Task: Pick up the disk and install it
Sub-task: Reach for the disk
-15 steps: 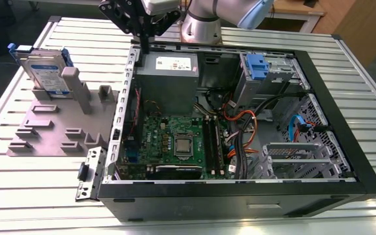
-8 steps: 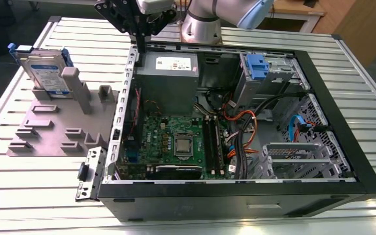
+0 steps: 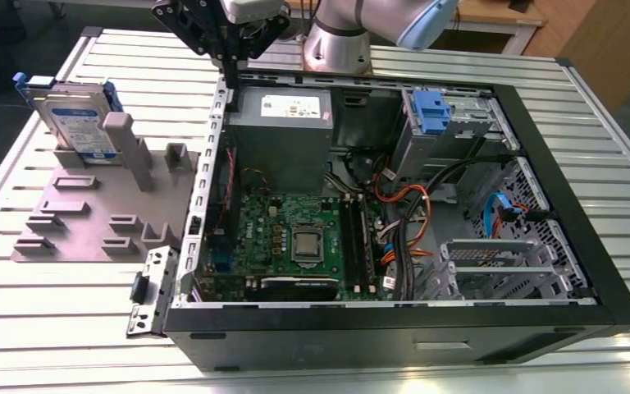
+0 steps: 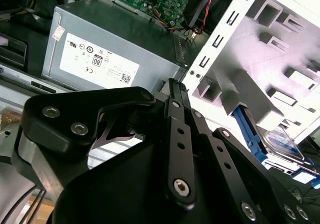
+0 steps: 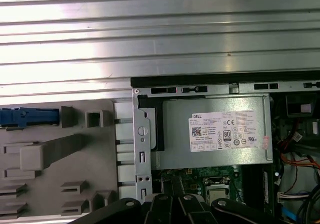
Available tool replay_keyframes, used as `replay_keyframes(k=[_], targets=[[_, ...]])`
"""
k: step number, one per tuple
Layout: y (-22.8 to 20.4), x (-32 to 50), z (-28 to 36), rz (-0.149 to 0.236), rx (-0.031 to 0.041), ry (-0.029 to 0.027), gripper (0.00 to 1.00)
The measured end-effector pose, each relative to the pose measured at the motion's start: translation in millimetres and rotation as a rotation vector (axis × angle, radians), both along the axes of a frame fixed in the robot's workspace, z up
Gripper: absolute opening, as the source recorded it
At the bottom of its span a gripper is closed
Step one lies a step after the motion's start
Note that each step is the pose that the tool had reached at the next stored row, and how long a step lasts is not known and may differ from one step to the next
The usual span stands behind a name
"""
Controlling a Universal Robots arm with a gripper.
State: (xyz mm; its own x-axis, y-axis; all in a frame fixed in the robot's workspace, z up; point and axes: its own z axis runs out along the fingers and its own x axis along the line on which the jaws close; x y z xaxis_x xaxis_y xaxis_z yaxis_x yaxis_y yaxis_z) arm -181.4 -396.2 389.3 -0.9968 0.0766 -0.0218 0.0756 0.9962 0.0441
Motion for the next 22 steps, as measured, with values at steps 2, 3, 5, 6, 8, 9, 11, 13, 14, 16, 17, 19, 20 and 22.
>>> replay_keyframes(k=[2, 3, 5, 6, 8, 9, 11, 13, 14, 16, 17, 19, 20, 22], targets=[[0.0, -0.6, 0.0, 0.0, 0.0, 0.0001, 0.11], [0.0, -0.8, 0.0, 0.0, 0.0001, 0.0001, 0.11], [0.0, -1.3, 0.0, 0.0, 0.0, 0.0001, 0.11], [0.0, -1.5, 0.0, 0.0, 0.0, 0.0, 0.11], [0.0, -2.1, 0.0, 0.0, 0.0, 0.0, 0.11], [0.0, -2.5, 0.0, 0.0, 0.0001, 0.0, 0.11], [0.0, -3.0, -0.1, 0.0, 0.0, 0.0, 0.11], [0.0, -3.3, 0.0, 0.0, 0.0, 0.0001, 0.11], [0.0, -3.3, 0.0, 0.0, 0.0, 0.0001, 0.11], [0.0, -3.5, 0.0, 0.0, 0.0, 0.0, 0.11], [0.0, -3.6, 0.0, 0.0, 0.0, 0.0001, 0.11], [0.0, -4.3, 0.0, 0.0, 0.0, 0.0001, 0.11], [0.0, -4.6, 0.0, 0.0, 0.0, 0.0, 0.11], [0.0, -5.4, 0.0, 0.0, 0.0, 0.0001, 0.11]])
